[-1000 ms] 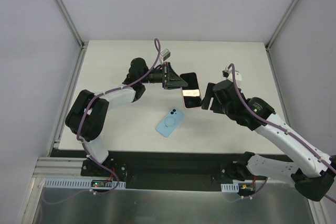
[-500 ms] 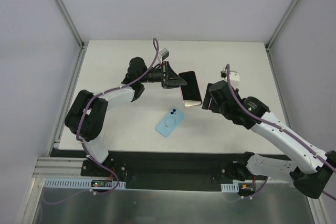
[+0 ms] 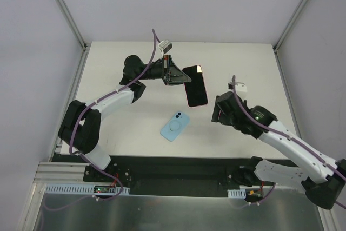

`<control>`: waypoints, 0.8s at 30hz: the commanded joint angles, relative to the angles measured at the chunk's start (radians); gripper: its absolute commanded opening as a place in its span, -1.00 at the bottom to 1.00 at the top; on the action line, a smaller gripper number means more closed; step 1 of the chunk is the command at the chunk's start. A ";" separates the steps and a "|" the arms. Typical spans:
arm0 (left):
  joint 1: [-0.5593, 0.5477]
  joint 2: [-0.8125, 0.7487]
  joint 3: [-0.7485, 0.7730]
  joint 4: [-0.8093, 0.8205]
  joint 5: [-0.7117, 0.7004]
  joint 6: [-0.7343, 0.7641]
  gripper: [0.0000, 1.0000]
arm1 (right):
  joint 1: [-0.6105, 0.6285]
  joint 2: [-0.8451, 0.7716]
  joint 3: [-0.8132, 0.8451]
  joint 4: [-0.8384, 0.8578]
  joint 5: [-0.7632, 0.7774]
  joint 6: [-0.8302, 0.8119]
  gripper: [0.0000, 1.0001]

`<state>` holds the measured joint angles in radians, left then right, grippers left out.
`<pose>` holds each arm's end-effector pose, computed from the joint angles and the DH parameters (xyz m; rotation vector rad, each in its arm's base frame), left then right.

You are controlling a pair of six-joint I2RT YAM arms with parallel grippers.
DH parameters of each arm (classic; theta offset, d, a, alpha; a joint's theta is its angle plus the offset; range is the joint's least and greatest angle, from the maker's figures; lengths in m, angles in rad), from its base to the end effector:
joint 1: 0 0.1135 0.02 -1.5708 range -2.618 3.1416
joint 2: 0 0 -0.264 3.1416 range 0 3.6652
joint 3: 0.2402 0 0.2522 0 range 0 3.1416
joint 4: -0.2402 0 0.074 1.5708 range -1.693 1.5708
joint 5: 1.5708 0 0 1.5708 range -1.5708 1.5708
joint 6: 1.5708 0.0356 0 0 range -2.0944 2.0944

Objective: Take the phone out of the phone case
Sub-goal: Remove the phone case from the phone.

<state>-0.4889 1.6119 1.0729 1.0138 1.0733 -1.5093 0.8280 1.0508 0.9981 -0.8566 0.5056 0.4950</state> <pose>0.2968 -0.1933 0.3446 0.4600 1.7129 -2.1589 0.1488 0.1365 0.3066 -0.1818 2.3257 0.0165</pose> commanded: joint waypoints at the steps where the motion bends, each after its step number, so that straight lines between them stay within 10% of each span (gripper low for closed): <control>1: 0.013 -0.040 0.009 0.071 0.005 -0.014 -1.00 | -0.009 -0.224 -0.026 0.132 -0.067 0.019 0.38; 24: 0.024 -0.023 -0.016 0.114 0.007 -0.042 -1.00 | -0.009 -0.393 -0.088 0.464 -0.240 0.085 0.41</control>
<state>-0.4793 1.6119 1.0576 1.0321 1.0733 -1.5364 0.8204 0.6849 0.9031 -0.4679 0.2714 0.5652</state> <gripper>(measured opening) 0.110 0.707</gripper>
